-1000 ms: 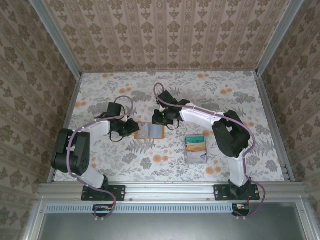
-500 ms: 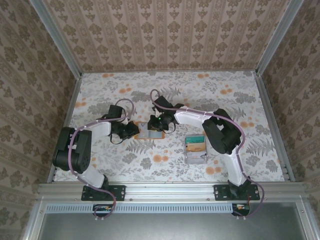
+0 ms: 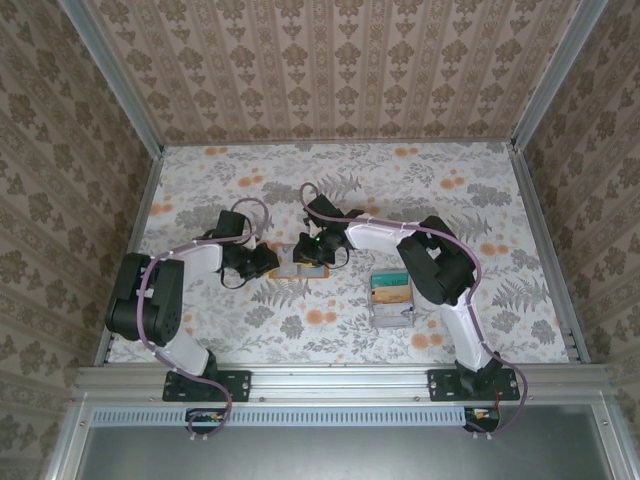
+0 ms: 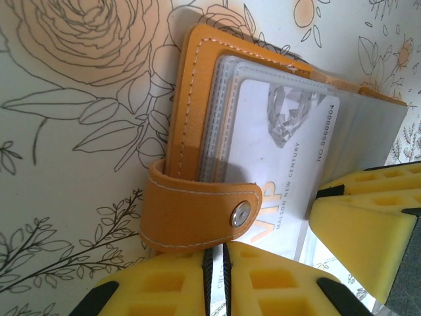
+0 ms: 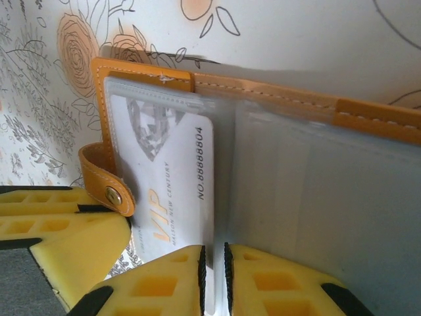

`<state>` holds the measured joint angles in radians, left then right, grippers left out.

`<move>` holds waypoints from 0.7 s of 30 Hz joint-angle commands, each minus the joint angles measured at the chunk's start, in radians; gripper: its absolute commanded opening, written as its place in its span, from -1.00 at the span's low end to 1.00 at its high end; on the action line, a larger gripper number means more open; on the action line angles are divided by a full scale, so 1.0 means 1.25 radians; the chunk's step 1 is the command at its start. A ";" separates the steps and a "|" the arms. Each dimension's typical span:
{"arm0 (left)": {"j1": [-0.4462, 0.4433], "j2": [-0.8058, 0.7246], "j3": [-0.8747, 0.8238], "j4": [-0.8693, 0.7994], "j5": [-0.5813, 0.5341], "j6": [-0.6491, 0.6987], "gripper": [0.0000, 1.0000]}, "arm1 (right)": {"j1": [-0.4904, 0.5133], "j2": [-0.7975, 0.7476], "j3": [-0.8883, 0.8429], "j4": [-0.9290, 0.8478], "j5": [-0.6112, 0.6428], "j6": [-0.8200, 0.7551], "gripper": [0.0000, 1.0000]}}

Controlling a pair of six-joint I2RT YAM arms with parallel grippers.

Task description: Take the credit cards out of the card holder

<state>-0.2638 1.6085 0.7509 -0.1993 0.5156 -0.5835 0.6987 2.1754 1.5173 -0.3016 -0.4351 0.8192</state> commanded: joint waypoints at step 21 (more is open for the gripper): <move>0.006 0.025 -0.005 -0.069 -0.080 -0.020 -1.00 | -0.012 -0.009 -0.022 0.015 0.005 0.026 -1.00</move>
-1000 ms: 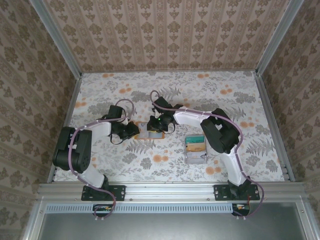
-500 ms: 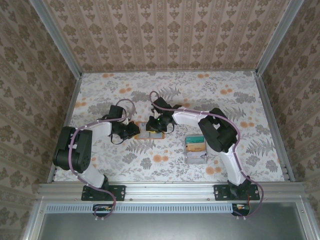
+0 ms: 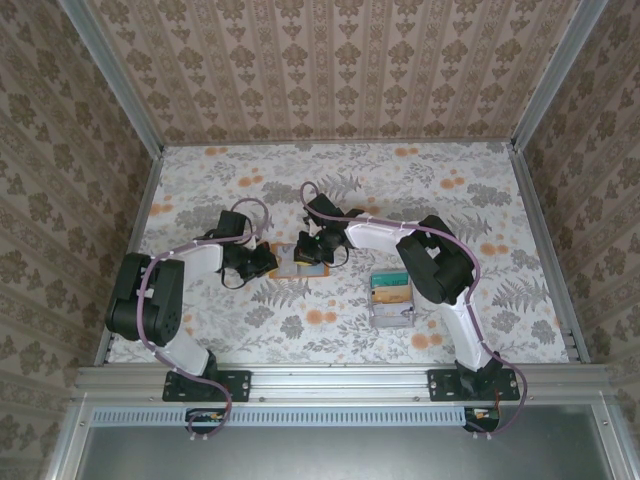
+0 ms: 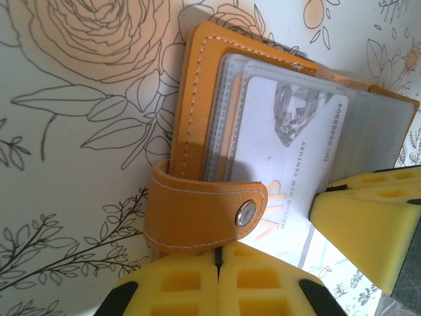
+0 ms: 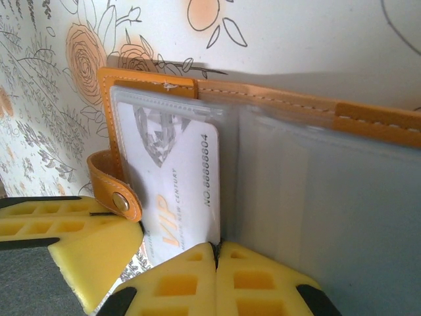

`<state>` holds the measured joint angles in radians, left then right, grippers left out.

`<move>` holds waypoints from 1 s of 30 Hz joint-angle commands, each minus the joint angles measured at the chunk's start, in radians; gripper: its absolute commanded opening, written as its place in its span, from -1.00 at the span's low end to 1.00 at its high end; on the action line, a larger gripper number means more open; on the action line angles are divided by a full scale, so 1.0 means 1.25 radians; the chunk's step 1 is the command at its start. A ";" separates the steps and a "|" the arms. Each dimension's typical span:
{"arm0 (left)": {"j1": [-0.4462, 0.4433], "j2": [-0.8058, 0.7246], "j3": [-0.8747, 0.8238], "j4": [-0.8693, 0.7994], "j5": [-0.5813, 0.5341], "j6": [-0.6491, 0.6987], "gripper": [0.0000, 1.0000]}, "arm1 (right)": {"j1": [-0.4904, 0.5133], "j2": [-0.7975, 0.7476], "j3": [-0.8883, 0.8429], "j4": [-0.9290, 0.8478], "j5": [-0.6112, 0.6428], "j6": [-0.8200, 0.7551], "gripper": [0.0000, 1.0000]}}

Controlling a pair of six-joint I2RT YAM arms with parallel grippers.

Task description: Take the credit cards out of the card holder

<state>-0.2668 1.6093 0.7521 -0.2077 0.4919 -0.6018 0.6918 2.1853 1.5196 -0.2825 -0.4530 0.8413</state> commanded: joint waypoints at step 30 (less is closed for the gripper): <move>0.018 -0.032 0.007 -0.057 -0.011 -0.001 -0.85 | -0.005 -0.021 -0.030 0.017 0.003 0.015 -1.00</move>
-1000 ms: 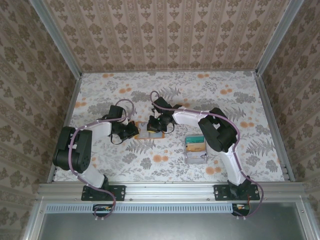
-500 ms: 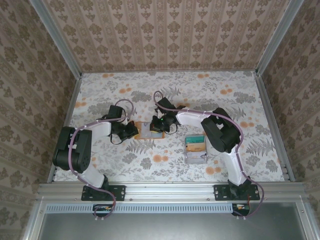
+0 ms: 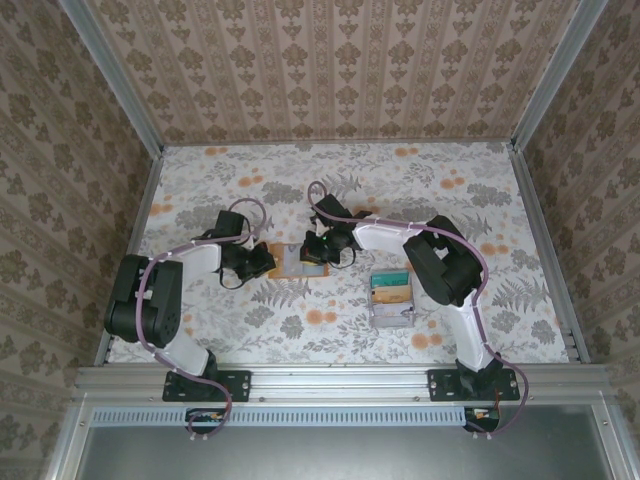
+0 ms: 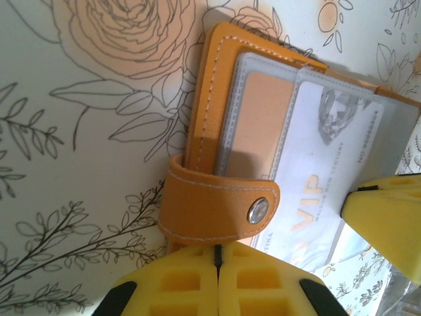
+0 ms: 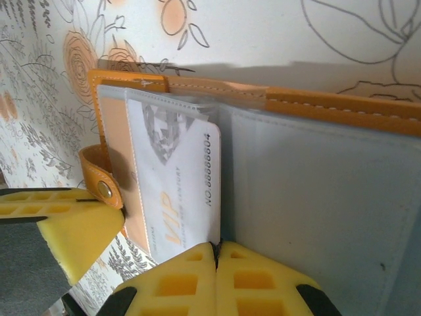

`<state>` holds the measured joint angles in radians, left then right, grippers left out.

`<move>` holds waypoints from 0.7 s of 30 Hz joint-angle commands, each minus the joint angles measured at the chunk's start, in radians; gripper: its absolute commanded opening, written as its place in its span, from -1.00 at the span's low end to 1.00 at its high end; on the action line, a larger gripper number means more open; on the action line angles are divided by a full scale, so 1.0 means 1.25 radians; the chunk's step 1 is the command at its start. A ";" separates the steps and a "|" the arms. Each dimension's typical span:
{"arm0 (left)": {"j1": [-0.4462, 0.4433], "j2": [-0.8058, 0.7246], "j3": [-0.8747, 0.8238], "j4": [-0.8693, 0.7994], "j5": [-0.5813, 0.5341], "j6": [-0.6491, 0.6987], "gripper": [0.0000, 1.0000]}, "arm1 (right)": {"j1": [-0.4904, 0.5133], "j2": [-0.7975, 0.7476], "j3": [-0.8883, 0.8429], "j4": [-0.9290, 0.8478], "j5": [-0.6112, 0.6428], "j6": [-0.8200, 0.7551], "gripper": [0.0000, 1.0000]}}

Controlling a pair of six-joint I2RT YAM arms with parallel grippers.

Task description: Take the credit cards out of the card holder

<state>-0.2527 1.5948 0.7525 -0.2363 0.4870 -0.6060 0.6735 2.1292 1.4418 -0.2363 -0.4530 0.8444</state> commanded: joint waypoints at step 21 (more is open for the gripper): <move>-0.022 -0.018 0.051 -0.001 0.019 0.005 -0.80 | 0.018 0.042 0.056 -0.044 0.015 0.004 -0.72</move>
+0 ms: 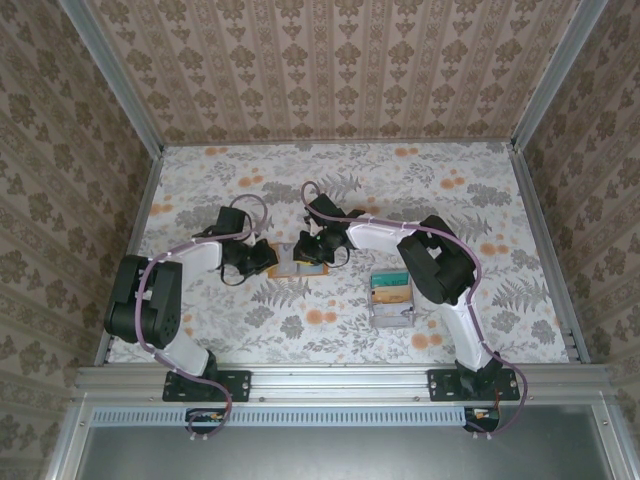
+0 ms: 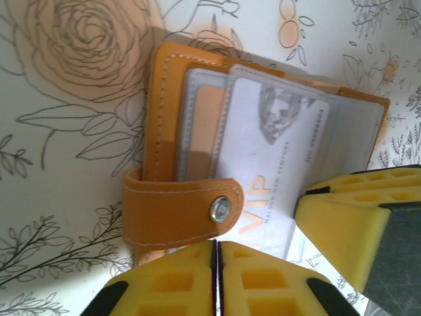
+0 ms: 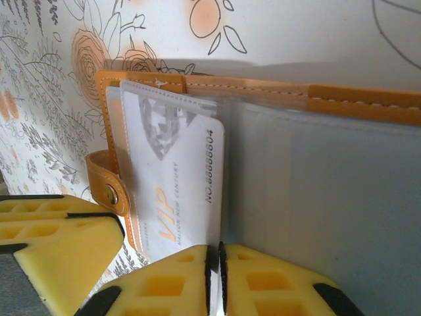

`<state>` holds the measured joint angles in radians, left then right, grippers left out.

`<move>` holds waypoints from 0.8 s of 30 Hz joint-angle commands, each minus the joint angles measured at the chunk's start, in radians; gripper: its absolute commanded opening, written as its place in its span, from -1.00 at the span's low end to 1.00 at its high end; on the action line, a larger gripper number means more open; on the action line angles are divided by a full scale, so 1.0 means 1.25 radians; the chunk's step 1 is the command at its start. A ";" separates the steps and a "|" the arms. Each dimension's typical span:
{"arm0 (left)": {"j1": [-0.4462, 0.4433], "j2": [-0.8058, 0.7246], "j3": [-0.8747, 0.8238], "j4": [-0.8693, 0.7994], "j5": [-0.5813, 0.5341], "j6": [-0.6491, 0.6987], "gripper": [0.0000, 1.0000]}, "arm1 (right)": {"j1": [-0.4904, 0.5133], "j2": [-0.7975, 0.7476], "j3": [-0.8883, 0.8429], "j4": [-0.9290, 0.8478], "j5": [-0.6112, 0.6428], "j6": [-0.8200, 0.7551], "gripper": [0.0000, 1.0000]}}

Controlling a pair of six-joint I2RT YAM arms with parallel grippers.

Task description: Take the credit cards out of the card holder

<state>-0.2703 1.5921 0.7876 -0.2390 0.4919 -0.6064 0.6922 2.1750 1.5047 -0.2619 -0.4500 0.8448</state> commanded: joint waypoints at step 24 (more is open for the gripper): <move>-0.013 0.069 0.021 -0.062 -0.087 -0.001 -1.00 | -0.002 0.000 -0.011 -0.043 0.032 -0.003 -1.00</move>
<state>-0.2874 1.6379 0.8082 -0.2413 0.4644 -0.6064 0.6922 2.1750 1.5043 -0.2672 -0.4416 0.8444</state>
